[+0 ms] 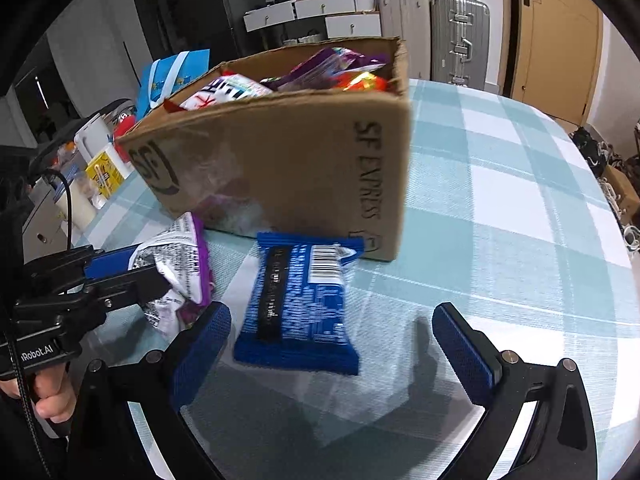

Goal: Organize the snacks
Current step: 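Grasp the blue Oreo packet with right tool while left tool grasps the white chip bag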

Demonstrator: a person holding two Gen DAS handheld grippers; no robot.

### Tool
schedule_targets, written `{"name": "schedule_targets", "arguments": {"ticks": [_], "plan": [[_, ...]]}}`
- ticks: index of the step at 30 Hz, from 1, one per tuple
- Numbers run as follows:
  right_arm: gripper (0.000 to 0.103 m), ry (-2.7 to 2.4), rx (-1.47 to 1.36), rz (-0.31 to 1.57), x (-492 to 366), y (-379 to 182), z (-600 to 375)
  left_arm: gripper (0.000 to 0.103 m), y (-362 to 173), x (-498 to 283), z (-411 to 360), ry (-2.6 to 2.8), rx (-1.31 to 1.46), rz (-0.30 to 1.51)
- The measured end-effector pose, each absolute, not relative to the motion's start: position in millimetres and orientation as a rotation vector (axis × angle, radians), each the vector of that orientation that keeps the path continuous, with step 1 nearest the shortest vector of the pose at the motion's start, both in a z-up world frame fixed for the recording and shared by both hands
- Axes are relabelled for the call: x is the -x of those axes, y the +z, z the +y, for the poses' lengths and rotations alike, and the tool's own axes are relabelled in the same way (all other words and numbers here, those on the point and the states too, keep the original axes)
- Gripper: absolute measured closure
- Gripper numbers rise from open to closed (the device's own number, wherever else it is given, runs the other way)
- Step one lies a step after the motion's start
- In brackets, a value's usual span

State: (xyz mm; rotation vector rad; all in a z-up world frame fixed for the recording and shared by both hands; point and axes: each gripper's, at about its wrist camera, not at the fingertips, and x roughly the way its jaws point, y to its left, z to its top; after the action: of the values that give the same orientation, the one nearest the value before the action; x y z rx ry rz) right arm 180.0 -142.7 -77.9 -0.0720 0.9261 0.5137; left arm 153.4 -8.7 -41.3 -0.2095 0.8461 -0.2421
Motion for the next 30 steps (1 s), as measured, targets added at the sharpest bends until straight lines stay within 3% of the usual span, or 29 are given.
{"name": "schedule_targets", "arguments": {"ticks": [6, 8, 12, 14, 18, 21, 30], "plan": [[0.002, 0.481, 0.134, 0.91, -175.4, -83.1, -131.3, 0.052, -42.9, -154.9, -4.4, -0.232, 0.225, 0.858], [0.009, 0.489, 0.133, 0.907, -174.8, -83.3, -131.0, 0.051, -43.5, -156.0, -2.7, -0.24, 0.235, 0.866], [0.025, 0.519, 0.112, 0.913, -175.1, -83.7, -134.0, 0.036, -46.2, -157.2, -5.6, -0.242, 0.246, 0.868], [0.028, 0.531, 0.1, 0.908, -174.9, -82.4, -135.4, 0.035, -47.8, -157.2, -8.8, -0.244, 0.233, 0.874], [0.05, 0.577, 0.086, 0.919, -174.6, -81.3, -134.7, 0.033, -51.6, -157.5, -16.1, -0.242, 0.225, 0.885], [0.056, 0.581, 0.112, 0.908, -169.9, -79.1, -131.9, 0.033, -54.3, -157.9, -15.7, -0.237, 0.232, 0.892], [0.058, 0.581, 0.129, 0.883, -163.4, -70.1, -135.0, 0.033, -61.6, -164.3, -29.4, -0.241, 0.239, 0.895]]}}
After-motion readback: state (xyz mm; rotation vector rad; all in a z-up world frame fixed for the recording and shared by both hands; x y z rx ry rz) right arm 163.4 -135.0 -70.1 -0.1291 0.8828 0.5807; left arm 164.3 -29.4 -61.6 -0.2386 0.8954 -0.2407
